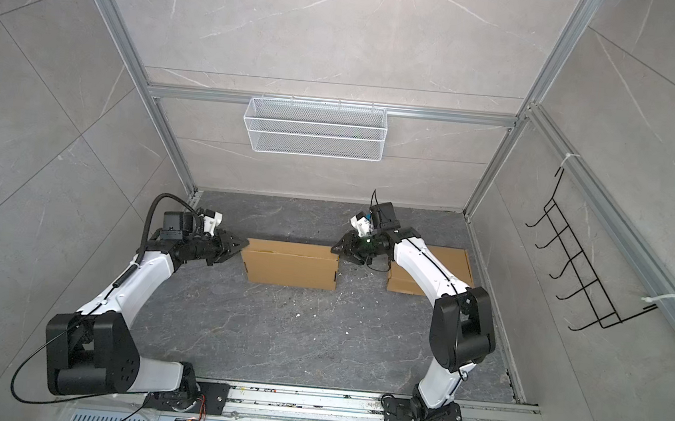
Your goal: Fold the paper box
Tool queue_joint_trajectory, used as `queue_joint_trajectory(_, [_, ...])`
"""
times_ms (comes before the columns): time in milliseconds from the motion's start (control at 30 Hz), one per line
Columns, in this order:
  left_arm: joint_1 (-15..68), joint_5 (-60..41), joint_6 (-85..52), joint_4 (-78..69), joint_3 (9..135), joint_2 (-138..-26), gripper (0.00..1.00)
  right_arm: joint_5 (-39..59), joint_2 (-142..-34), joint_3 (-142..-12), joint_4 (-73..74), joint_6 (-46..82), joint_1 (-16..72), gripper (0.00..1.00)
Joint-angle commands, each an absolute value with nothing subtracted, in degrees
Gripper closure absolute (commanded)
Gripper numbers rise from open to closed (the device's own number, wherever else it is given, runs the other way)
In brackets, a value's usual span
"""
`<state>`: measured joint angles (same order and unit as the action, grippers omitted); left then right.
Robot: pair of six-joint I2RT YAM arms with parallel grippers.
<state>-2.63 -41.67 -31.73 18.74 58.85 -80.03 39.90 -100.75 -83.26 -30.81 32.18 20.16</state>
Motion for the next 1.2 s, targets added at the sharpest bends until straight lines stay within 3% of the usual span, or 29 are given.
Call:
queue_joint_trajectory(0, [0.6, -47.7, -32.0, 16.1, 60.7, -81.0, 0.67, 44.9, -102.5, -86.5, -28.1, 30.8, 21.8, 0.6])
queue_joint_trajectory(233, [2.7, -45.5, -30.4, 15.0, 51.3, -78.4, 0.6, 41.4, -100.5, -79.5, -29.6, 25.6, 21.8, 0.6])
queue_joint_trajectory(533, [3.2, -42.5, -31.2, 16.8, 42.7, -67.2, 0.53, 41.0, -92.0, -66.1, -28.3, 25.8, 22.0, 0.58])
queue_joint_trajectory(967, [3.7, -38.7, -30.5, 22.4, 39.3, -62.3, 0.33, 35.9, -88.7, -61.5, -31.6, 24.6, 22.6, 0.35])
queue_joint_trajectory(1167, [3.8, -36.3, -31.7, 19.8, 37.2, -64.4, 0.29, 34.0, -89.5, -59.8, -29.7, 26.0, 22.6, 0.3])
